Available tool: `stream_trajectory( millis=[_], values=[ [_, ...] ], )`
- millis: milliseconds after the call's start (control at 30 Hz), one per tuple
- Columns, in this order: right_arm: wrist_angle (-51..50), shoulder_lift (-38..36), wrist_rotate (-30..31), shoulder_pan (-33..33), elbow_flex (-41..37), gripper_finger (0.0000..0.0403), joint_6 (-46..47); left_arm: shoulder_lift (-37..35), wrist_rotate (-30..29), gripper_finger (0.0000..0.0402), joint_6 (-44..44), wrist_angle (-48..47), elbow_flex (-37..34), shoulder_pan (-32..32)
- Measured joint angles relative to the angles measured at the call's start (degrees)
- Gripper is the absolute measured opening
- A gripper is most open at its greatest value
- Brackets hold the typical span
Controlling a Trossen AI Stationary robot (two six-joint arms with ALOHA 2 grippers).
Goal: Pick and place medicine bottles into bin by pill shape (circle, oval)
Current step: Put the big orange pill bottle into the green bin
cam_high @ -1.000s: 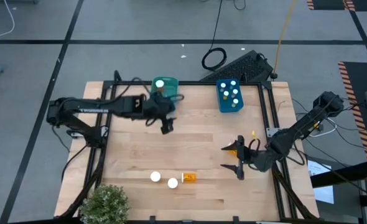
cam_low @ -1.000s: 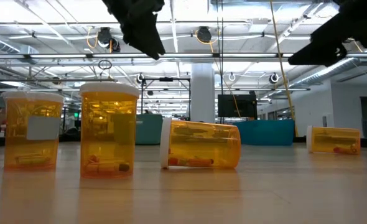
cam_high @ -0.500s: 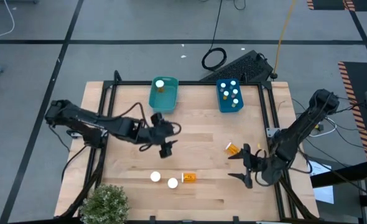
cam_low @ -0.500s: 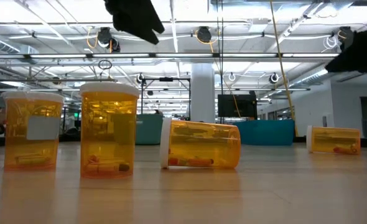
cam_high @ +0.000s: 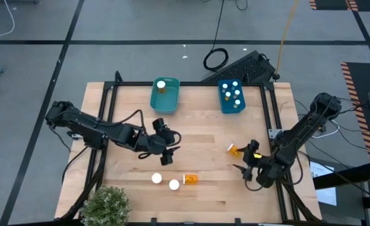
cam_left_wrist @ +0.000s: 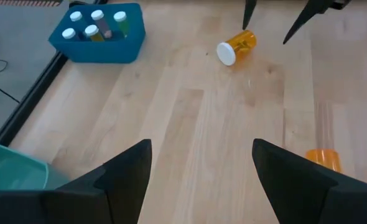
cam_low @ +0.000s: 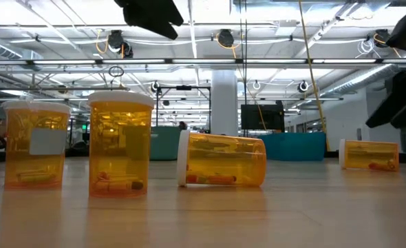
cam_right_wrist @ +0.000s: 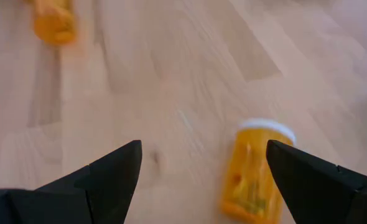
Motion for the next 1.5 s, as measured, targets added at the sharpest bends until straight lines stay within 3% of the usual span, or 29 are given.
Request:
stream_trajectory(
  millis=[367, 600, 867, 1500],
  values=[
    [-10.12, 1.16, -1.77, -0.32, -0.03, 0.0336, 8.98, 0.26, -0.01, 0.0278, 2.08, 2.52, -0.53, 0.02],
    [-9.87, 5.26, -2.27, -4.02, -0.04, 0.0336, 10.84, 0.35, 2.34, 0.0278, 5.11, 8.16, -4.21, 0.38],
    [-7.71, 9.55, -7.48, -7.98, -0.09, 0.0332, 11.66, 0.37, 3.10, 0.0278, 5.99, 8.70, -5.02, 1.17],
    [-6.79, 10.49, -8.02, -8.55, -0.09, 0.0197, 11.25, 0.37, 3.15, 0.0278, 6.33, 9.03, -5.02, 1.44]
  ],
)
